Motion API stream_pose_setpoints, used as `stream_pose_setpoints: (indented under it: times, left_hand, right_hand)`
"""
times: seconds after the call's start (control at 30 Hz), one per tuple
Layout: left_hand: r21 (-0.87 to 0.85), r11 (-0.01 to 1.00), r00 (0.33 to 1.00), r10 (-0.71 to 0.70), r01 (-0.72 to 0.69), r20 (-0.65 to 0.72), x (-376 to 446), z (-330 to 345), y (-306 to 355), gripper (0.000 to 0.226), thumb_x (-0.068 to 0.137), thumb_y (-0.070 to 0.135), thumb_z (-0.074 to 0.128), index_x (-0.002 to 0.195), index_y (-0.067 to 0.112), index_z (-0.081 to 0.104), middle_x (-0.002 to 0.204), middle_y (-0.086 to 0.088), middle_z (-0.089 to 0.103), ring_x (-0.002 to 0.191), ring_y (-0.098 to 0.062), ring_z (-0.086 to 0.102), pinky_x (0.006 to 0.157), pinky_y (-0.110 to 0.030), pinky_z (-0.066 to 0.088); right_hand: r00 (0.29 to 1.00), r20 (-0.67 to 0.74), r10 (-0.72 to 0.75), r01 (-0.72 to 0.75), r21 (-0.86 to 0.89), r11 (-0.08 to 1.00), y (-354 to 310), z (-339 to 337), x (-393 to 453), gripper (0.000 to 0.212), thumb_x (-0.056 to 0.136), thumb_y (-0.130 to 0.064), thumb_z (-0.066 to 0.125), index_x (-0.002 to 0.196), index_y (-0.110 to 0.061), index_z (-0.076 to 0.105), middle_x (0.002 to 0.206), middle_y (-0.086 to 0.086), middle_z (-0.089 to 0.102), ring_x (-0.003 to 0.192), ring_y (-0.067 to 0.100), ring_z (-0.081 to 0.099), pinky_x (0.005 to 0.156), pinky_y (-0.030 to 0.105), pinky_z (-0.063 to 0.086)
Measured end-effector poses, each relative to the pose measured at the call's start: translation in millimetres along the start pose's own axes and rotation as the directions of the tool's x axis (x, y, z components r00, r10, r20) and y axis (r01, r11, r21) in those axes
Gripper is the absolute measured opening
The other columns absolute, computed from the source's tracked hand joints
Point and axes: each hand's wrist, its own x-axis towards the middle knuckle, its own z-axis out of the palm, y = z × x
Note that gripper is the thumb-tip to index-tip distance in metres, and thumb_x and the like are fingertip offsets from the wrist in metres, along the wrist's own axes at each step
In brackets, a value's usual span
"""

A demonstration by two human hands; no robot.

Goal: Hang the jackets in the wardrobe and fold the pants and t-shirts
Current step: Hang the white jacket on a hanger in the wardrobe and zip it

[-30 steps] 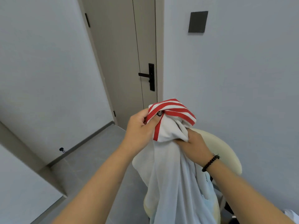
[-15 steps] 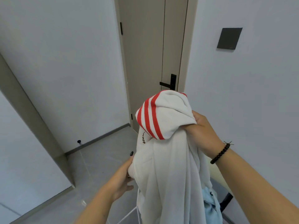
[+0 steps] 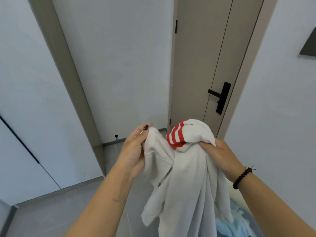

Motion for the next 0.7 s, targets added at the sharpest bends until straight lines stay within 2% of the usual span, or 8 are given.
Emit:
stream_pose_setpoints:
  times: [0.1,0.17,0.3,0.4,0.47,0.57,0.63,0.7]
  left_hand:
    - [-0.09,0.992,0.994,0.081,-0.088,-0.075,4,-4,27,0.02,0.098,0.012,0.05,0.097,0.019,0.069,0.068,0.0,0.062,0.06,-0.013,0.057,0.066,-0.029,0.051]
    - [-0.133,0.982,0.986,0.121,-0.136,-0.114,7,-10,40,0.02,0.099,0.013,0.05,0.098,0.021,0.069,0.066,0.001,0.055,0.059,-0.013,0.052,0.068,-0.031,0.048]
    - [-0.096,0.986,0.979,0.12,-0.138,-0.167,8,-21,50,0.022,0.1,0.017,0.048,0.101,0.021,0.069,0.063,0.002,0.05,0.056,-0.01,0.049,0.06,-0.027,0.048]
    - [-0.055,0.992,0.971,0.104,-0.118,-0.214,8,-33,53,0.021,0.097,0.018,0.053,0.096,0.021,0.073,0.078,-0.001,0.055,0.069,-0.015,0.052,0.071,-0.033,0.047]
    - [-0.057,0.992,0.968,0.1,-0.116,-0.231,7,-46,59,0.021,0.095,0.018,0.055,0.093,0.022,0.076,0.083,-0.004,0.055,0.075,-0.018,0.051,0.08,-0.039,0.045]
    - [-0.067,0.984,0.964,0.149,-0.167,-0.219,4,-64,71,0.024,0.096,0.013,0.051,0.097,0.021,0.074,0.071,-0.002,0.054,0.068,-0.015,0.053,0.086,-0.04,0.047]
    - [-0.018,0.973,0.957,0.221,-0.229,-0.189,-2,-72,84,0.023,0.097,0.007,0.048,0.107,0.017,0.067,0.062,0.003,0.055,0.061,-0.01,0.054,0.073,-0.027,0.053]
    - [0.039,0.956,0.947,0.292,-0.289,-0.133,-10,-81,99,0.021,0.097,0.004,0.048,0.111,0.012,0.062,0.069,0.003,0.064,0.063,-0.008,0.059,0.063,-0.02,0.054]
  right_hand:
    - [0.992,-0.124,0.038,-0.027,0.086,0.996,1,2,12,0.018,0.094,-0.023,0.056,0.106,-0.021,0.069,0.101,-0.005,0.07,0.095,0.01,0.064,0.075,0.023,0.048]
    - [0.983,-0.174,0.055,-0.051,0.027,0.998,0,-1,21,0.015,0.092,-0.015,0.055,0.097,-0.012,0.069,0.094,0.003,0.07,0.087,0.017,0.064,0.07,0.028,0.049]
    - [0.983,-0.151,0.108,-0.133,-0.167,0.977,2,-1,33,0.009,0.082,-0.002,0.055,0.074,-0.003,0.061,0.077,0.013,0.064,0.072,0.026,0.056,0.065,0.032,0.044]
    - [0.99,-0.1,0.098,-0.112,-0.146,0.983,-4,12,33,0.013,0.085,-0.004,0.054,0.079,-0.003,0.065,0.079,0.012,0.067,0.073,0.028,0.06,0.067,0.033,0.047]
    - [0.998,-0.041,0.051,-0.057,-0.161,0.985,-17,26,35,0.016,0.087,-0.004,0.052,0.084,-0.005,0.068,0.083,0.009,0.069,0.075,0.024,0.062,0.068,0.032,0.049]
    - [0.993,0.1,-0.065,0.101,-0.41,0.906,-44,52,45,0.021,0.081,-0.003,0.055,0.098,-0.006,0.067,0.095,0.011,0.068,0.082,0.018,0.06,0.07,0.03,0.048]
    - [0.947,0.31,-0.079,0.217,-0.44,0.871,-62,76,44,0.055,0.077,-0.004,0.061,0.129,-0.018,0.051,0.11,0.001,0.062,0.099,0.015,0.061,0.08,0.025,0.051]
    - [0.827,0.561,-0.036,0.267,-0.337,0.903,-76,108,35,0.098,0.072,-0.01,0.069,0.147,-0.04,0.014,0.12,-0.003,0.055,0.104,0.015,0.061,0.085,0.026,0.052]
